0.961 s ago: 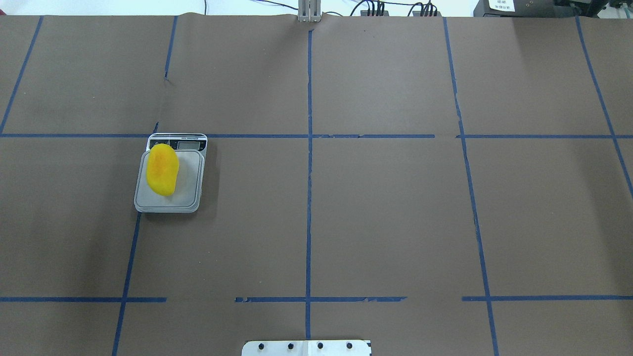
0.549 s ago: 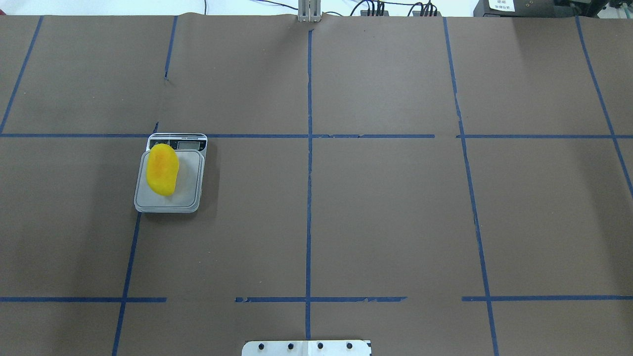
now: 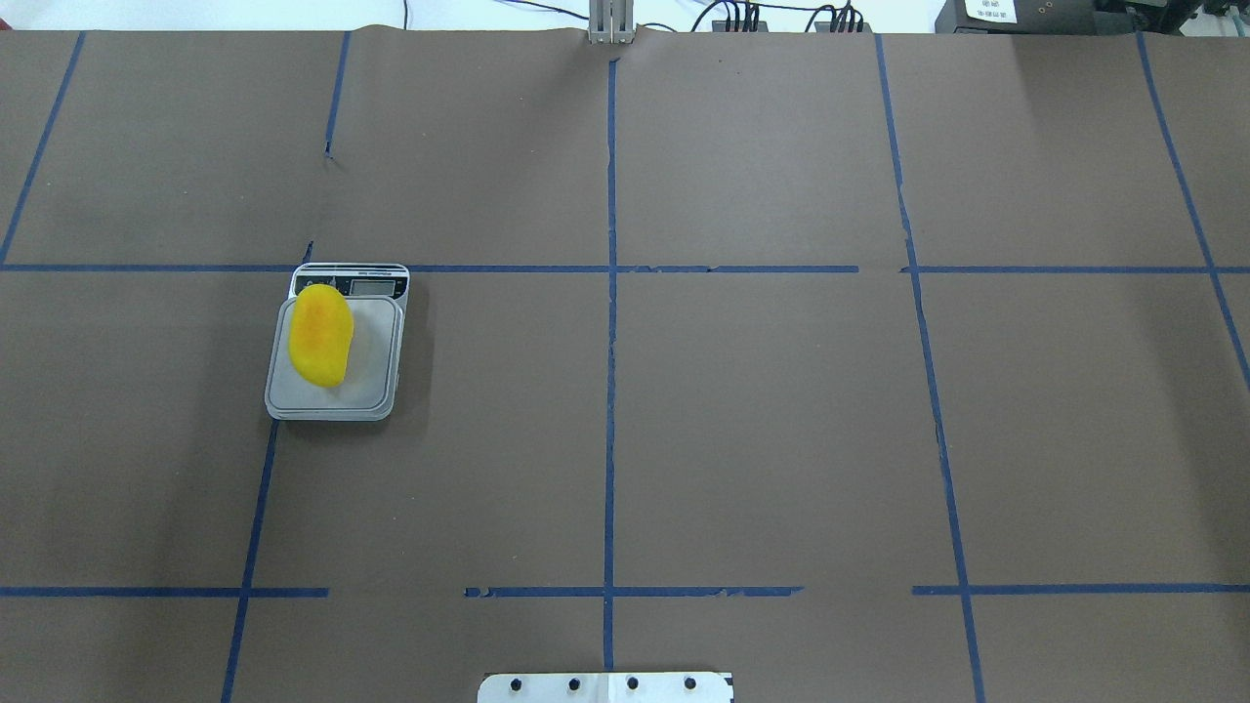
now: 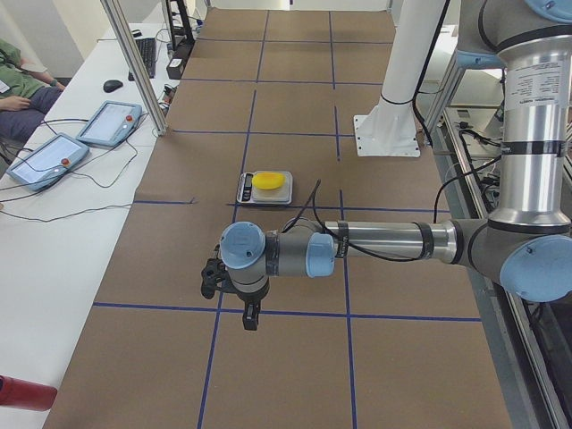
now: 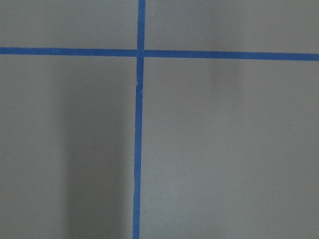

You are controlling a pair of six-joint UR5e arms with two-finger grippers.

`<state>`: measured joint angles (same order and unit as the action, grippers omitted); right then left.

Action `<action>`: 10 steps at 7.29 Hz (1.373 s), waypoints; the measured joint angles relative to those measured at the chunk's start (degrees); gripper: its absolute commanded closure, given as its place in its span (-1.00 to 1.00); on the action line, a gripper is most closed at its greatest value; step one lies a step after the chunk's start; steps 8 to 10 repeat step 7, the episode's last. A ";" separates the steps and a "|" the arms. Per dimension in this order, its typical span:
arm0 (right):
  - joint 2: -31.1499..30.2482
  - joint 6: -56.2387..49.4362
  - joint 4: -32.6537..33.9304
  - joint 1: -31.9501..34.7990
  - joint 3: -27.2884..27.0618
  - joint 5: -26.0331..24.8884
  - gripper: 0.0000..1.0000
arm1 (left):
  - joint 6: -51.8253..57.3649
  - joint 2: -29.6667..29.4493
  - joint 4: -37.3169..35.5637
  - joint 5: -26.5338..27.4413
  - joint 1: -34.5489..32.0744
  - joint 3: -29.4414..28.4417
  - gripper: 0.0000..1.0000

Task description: Weigh mango

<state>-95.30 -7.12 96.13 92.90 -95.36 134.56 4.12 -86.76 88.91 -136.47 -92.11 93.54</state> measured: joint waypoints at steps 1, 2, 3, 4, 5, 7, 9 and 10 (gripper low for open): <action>0.00 0.00 0.02 0.00 0.00 0.00 -1.00 | 0.03 -0.04 -0.04 -0.01 0.00 -0.10 -1.00; -0.01 0.00 0.01 0.00 0.00 0.00 -1.00 | 0.07 -0.06 0.02 -0.02 0.00 -0.29 -1.00; 0.00 0.00 -0.03 0.00 0.00 0.00 -1.00 | 0.08 -0.17 0.10 -0.02 0.01 -0.56 -1.00; -0.01 0.00 -0.03 0.00 0.00 0.00 -1.00 | 0.12 -0.31 0.19 -0.02 0.00 -0.83 -1.00; -0.01 0.00 0.00 0.00 0.00 0.00 -1.00 | 0.15 -0.38 0.25 -0.02 0.01 -1.04 -1.00; 0.00 0.00 -0.03 0.00 0.00 0.00 -1.00 | 0.20 -0.42 0.32 -0.02 0.04 -1.11 -1.00; 0.00 0.00 -0.03 0.00 0.00 0.00 -1.00 | 0.20 -0.42 0.32 -0.02 0.04 -1.11 -1.00; 0.00 0.00 -0.03 0.00 0.00 0.00 -1.00 | 0.20 -0.42 0.32 -0.02 0.04 -1.11 -1.00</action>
